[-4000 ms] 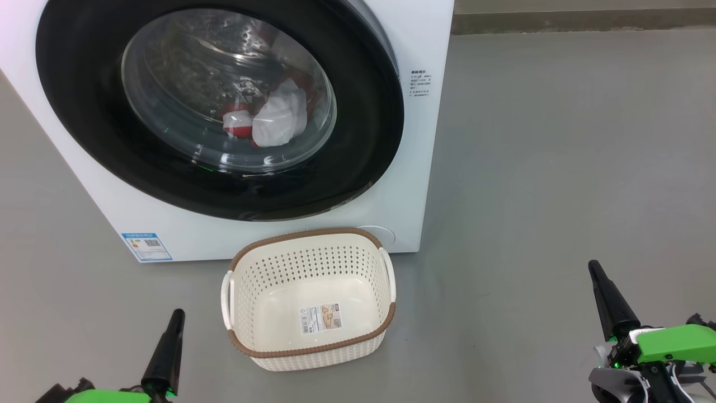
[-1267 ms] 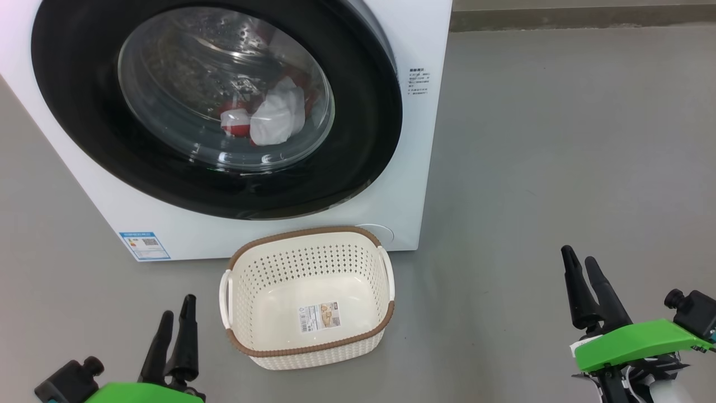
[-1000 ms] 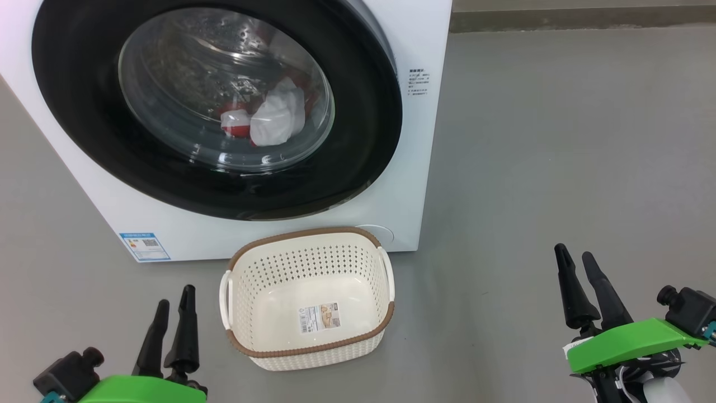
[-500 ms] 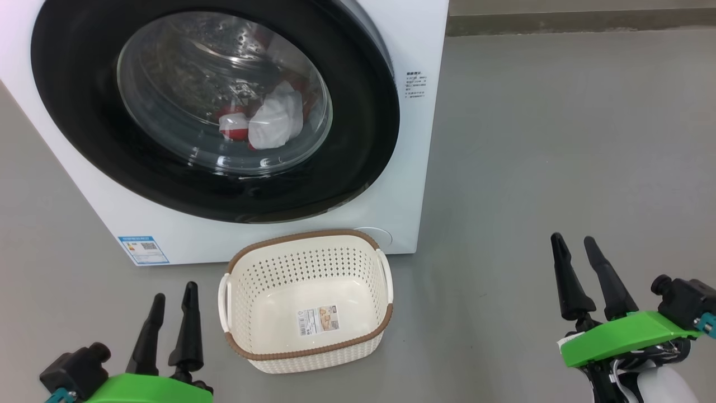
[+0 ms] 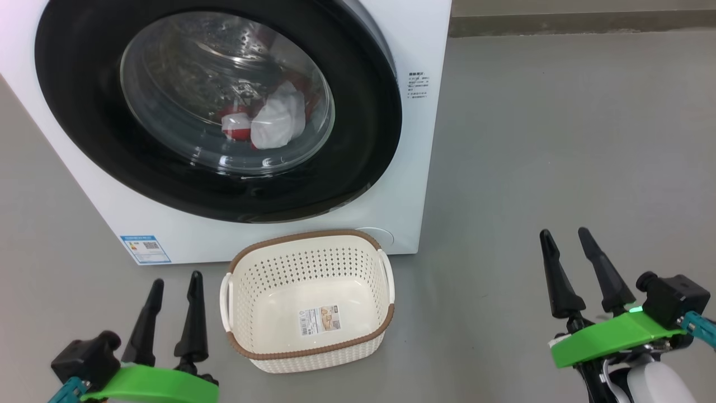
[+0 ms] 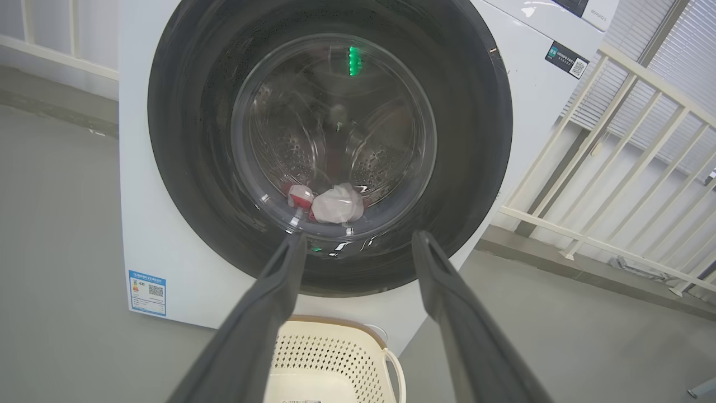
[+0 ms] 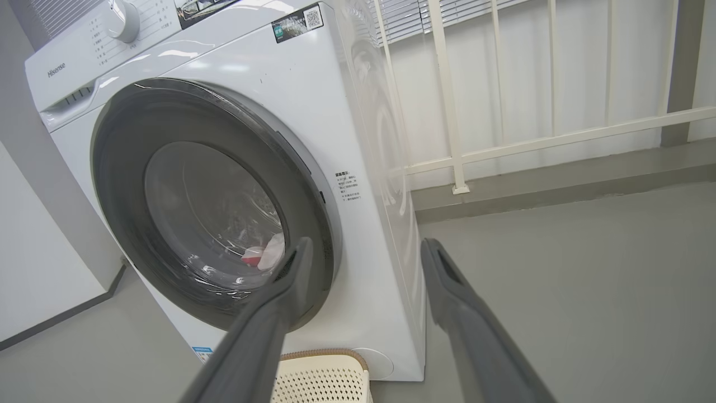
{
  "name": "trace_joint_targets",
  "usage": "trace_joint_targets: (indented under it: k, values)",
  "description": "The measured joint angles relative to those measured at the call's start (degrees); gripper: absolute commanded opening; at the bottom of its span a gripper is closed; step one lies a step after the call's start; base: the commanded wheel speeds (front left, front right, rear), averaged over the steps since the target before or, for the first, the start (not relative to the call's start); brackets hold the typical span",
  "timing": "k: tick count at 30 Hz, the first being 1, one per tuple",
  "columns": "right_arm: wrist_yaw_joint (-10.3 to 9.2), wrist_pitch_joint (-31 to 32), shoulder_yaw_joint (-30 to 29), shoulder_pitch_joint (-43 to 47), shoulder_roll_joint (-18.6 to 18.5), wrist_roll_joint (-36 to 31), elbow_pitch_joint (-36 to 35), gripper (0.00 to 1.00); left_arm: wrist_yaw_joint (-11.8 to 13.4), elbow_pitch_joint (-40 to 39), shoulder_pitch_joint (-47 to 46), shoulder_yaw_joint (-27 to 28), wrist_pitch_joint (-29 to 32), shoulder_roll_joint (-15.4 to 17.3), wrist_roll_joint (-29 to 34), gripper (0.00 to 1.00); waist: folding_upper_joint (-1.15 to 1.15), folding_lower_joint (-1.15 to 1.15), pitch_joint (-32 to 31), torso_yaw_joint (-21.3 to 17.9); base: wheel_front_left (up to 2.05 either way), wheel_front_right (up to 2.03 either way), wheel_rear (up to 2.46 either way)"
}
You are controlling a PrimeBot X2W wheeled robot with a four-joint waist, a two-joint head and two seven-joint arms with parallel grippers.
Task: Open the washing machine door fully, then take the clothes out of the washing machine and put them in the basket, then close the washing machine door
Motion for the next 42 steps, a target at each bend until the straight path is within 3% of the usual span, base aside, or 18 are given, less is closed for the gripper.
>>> trace_joint_targets:
  k: [19,42]
  values:
    - [0.00,-3.18,0.33,-1.57,-0.11,-10.99,-0.13,1.00,0.00,-0.30,-0.91,0.08,-3.00,0.21,12.15,1.00,0.00,0.00,-0.20,-0.13,0.00,0.00,0.00]
    - [0.00,-3.21,0.52,-1.82,-0.51,-10.68,1.21,1.00,0.43,0.41,-1.70,-0.05,-3.15,0.25,12.13,1.00,0.00,0.00,0.11,-0.02,0.00,0.00,0.00]
